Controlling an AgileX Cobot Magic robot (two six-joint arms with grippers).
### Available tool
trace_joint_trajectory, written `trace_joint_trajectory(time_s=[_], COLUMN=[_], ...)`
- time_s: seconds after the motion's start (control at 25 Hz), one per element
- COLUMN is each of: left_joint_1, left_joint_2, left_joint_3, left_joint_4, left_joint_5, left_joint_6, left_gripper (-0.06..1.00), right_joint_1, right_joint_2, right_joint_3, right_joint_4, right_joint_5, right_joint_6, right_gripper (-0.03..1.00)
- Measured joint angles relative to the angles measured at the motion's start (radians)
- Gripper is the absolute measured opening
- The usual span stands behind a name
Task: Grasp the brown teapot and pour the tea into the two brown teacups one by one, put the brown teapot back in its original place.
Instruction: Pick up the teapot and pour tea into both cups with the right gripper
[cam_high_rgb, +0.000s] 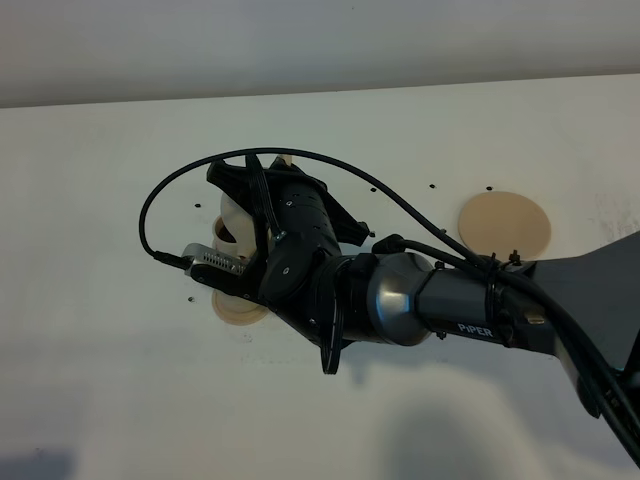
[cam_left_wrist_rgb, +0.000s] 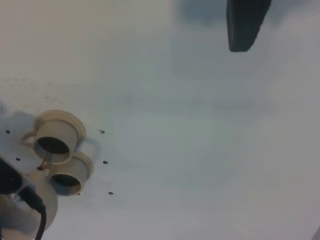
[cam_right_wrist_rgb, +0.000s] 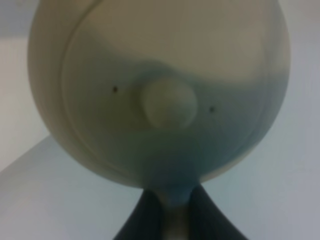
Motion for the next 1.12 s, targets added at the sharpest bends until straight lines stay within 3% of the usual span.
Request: trace_joint_trajectory(time_s=[0.56, 1.12], left_joint_1=[0.000, 0.000], left_joint_2=[0.000, 0.000], left_joint_3=[0.000, 0.000], left_joint_4=[0.000, 0.000], left_joint_5=[0.000, 0.000], left_joint_6=[0.000, 0.000], left_gripper=[0.61, 0.61], right_joint_1=[0.000, 0.000], right_joint_2=[0.000, 0.000], right_joint_3=[0.000, 0.000], right_joint_4=[0.006, 0.139], right_joint_5=[0.000, 0.002], right_joint_6=[0.055, 0.085], right_gripper=[0.13, 0.13])
